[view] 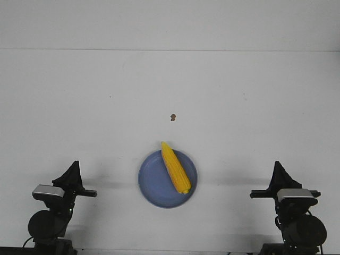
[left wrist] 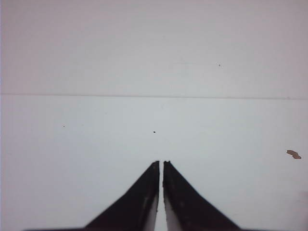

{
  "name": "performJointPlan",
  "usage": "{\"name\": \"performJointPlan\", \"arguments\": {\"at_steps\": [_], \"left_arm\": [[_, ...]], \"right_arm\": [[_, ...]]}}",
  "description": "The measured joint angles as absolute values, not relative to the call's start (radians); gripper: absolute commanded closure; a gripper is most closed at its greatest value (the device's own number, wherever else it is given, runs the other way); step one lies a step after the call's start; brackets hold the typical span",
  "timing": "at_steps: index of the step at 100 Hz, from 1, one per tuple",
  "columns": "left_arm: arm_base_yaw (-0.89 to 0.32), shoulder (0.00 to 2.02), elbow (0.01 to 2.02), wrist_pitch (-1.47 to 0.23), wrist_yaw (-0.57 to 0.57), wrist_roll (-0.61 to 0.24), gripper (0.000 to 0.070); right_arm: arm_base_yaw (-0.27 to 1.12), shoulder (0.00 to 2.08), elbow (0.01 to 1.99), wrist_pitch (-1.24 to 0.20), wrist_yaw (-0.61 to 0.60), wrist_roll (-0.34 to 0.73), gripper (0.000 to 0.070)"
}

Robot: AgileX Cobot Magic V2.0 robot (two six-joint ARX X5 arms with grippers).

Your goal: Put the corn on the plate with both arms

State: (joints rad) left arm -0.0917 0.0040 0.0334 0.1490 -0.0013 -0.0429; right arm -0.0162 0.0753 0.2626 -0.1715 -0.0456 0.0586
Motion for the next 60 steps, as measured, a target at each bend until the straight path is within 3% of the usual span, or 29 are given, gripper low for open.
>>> {"name": "performJointPlan", "arguments": {"at_steps": [27,60], "left_arm": [[-0.092,0.004,0.033,0.149,-0.001,-0.043,0.0688],[-0.092,0.004,0.033,0.149,-0.001,-0.043,0.0688]], "right_arm": [[-0.125,0.001,0.175,-0.126,-0.101,0.056,0.0696],[-0.127,0.001,0.065,0.049,-0.106,0.055,0.0696]]}}
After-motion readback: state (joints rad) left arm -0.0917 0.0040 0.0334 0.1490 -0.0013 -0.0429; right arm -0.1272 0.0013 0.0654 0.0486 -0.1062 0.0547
